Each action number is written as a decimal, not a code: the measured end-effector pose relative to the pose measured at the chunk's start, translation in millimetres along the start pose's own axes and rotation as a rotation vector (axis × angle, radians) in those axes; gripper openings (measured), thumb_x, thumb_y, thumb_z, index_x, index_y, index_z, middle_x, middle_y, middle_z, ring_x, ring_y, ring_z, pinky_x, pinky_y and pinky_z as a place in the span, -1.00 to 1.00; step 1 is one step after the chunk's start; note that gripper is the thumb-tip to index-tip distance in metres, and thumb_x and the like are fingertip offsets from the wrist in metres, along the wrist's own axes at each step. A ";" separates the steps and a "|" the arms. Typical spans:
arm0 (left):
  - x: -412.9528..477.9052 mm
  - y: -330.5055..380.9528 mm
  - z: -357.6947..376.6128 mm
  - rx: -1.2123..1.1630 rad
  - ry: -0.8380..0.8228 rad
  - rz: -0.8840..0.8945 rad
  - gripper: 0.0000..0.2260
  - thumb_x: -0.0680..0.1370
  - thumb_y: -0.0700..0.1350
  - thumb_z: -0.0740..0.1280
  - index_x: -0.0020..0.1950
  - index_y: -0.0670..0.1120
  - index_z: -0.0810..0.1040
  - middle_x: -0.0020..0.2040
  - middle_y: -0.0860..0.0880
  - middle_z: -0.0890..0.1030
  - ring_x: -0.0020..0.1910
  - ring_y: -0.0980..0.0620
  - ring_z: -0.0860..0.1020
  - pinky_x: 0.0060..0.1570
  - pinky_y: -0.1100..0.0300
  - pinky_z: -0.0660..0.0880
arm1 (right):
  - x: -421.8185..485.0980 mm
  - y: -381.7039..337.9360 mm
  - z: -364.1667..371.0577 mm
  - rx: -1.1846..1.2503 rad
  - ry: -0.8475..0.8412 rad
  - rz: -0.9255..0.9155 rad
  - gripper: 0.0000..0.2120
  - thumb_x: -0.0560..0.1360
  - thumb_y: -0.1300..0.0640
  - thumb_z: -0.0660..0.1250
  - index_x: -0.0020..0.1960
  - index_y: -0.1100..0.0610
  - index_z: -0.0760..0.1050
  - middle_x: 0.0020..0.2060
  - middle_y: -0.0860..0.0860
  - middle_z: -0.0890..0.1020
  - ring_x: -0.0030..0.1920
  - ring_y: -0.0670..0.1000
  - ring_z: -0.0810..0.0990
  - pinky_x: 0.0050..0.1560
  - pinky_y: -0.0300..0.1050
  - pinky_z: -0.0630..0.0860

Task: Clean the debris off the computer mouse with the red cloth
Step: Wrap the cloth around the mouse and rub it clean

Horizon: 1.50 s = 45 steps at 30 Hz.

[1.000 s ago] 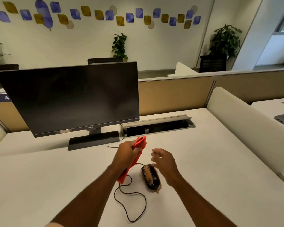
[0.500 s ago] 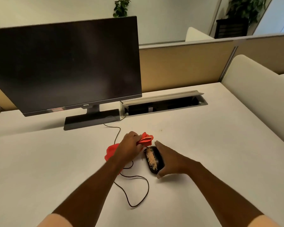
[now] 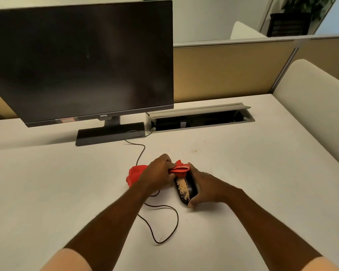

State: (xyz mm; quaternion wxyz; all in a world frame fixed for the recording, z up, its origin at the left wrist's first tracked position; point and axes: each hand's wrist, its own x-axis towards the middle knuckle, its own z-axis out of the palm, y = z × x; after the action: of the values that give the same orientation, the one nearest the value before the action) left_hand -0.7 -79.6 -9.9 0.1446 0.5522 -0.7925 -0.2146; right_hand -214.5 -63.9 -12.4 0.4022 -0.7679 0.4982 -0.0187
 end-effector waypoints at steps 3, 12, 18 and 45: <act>-1.6 -2.7 -6.1 0.004 -0.021 0.001 -0.75 0.54 0.04 0.37 0.16 -0.02 0.65 0.02 0.02 0.55 -0.09 0.09 0.49 -0.12 0.25 0.43 | 0.7 -0.6 -0.7 -0.032 -0.009 0.016 0.12 0.08 -0.23 0.59 0.45 -0.19 -0.01 0.30 -0.05 0.48 0.18 -0.03 0.52 0.08 -0.18 0.54; -12.8 -9.3 -19.1 0.057 -0.054 -0.045 -0.77 0.52 0.04 0.37 0.05 -0.06 0.68 -0.06 -0.03 0.59 -0.13 0.04 0.51 -0.10 0.08 0.51 | 4.0 3.7 0.9 -0.107 -0.016 0.047 0.24 0.12 -0.28 0.55 0.56 -0.06 -0.10 0.49 -0.04 0.28 0.38 -0.02 0.34 0.25 -0.17 0.38; -8.2 8.0 -19.4 -0.049 0.055 -0.062 -0.82 0.51 -0.02 0.38 0.00 -0.10 0.67 -0.10 -0.05 0.59 -0.18 0.05 0.52 -0.20 0.26 0.41 | 4.6 2.3 1.1 -0.120 -0.011 0.032 0.20 0.10 -0.29 0.55 0.55 -0.06 -0.02 0.44 -0.07 0.35 0.32 -0.03 0.42 0.25 -0.08 0.48; -21.7 26.2 -19.9 -0.010 0.087 -0.050 -0.81 0.51 -0.01 0.38 -0.07 -0.12 0.64 -0.15 -0.06 0.57 -0.23 0.03 0.51 -0.20 0.19 0.41 | 6.0 1.6 4.4 -0.121 0.002 0.040 0.10 0.08 -0.32 0.54 0.48 -0.17 0.07 0.30 -0.12 0.49 0.14 -0.10 0.53 -0.01 -0.34 0.43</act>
State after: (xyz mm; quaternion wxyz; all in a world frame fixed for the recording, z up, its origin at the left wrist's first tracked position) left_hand -5.2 -55.0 20.6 0.1762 0.5799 -0.7705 -0.1978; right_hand -210.8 -66.3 -18.7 0.3549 -0.7807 0.5141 0.0184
